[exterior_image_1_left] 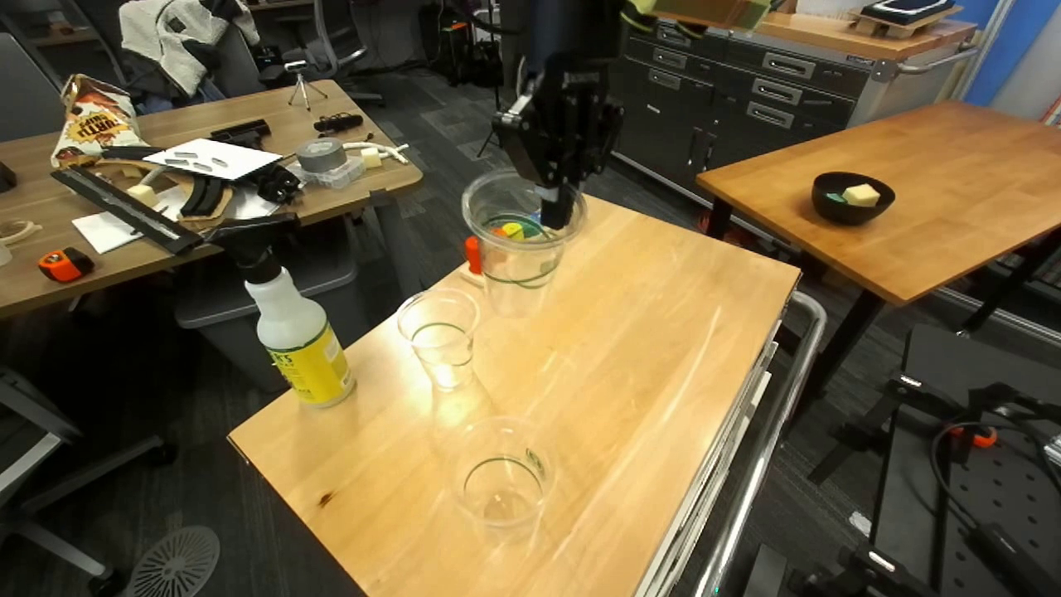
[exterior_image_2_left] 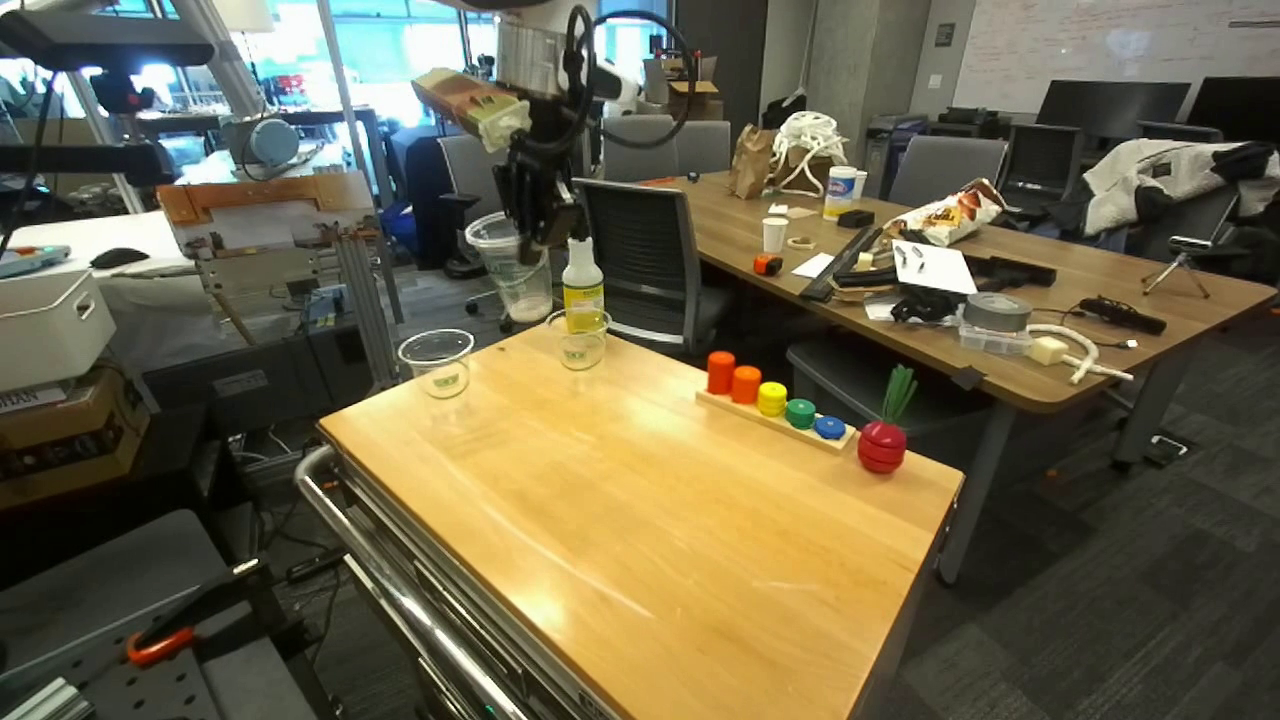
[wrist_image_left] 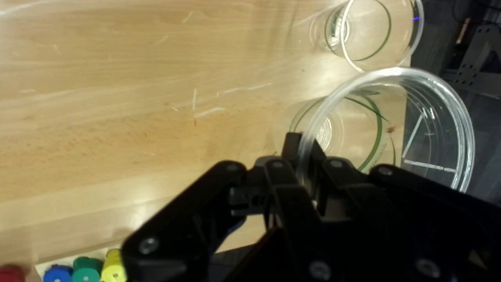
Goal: Stack the cups
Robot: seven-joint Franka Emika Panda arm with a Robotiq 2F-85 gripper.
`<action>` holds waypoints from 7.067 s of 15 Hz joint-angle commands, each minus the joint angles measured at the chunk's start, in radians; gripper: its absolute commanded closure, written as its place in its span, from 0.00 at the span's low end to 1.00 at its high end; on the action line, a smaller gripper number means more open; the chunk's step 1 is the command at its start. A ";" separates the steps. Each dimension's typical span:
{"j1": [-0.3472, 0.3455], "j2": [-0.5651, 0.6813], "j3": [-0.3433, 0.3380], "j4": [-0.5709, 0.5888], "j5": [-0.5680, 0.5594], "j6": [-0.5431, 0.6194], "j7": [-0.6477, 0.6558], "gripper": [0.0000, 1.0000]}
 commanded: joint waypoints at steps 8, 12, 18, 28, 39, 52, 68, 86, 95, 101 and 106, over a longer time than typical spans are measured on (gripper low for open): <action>0.029 0.266 0.009 0.306 -0.046 0.040 0.001 0.98; 0.029 0.368 -0.002 0.412 -0.067 0.013 0.004 0.98; 0.021 0.438 -0.018 0.473 -0.086 -0.044 -0.001 0.98; 0.008 0.480 0.006 0.487 -0.048 -0.120 -0.022 0.52; 0.035 0.469 0.003 0.485 -0.084 -0.113 -0.010 0.00; 0.018 0.522 -0.033 0.516 -0.087 -0.104 0.009 0.00; 0.020 0.653 -0.012 0.623 -0.071 -0.121 0.001 0.65; 0.032 0.242 -0.011 0.346 -0.011 -0.193 0.135 0.98; 0.042 -0.024 0.057 0.011 0.093 -0.282 -0.041 0.98; 0.054 0.005 0.085 -0.070 0.161 -0.170 -0.169 0.98; 0.057 0.033 0.097 -0.063 0.188 -0.089 -0.217 0.98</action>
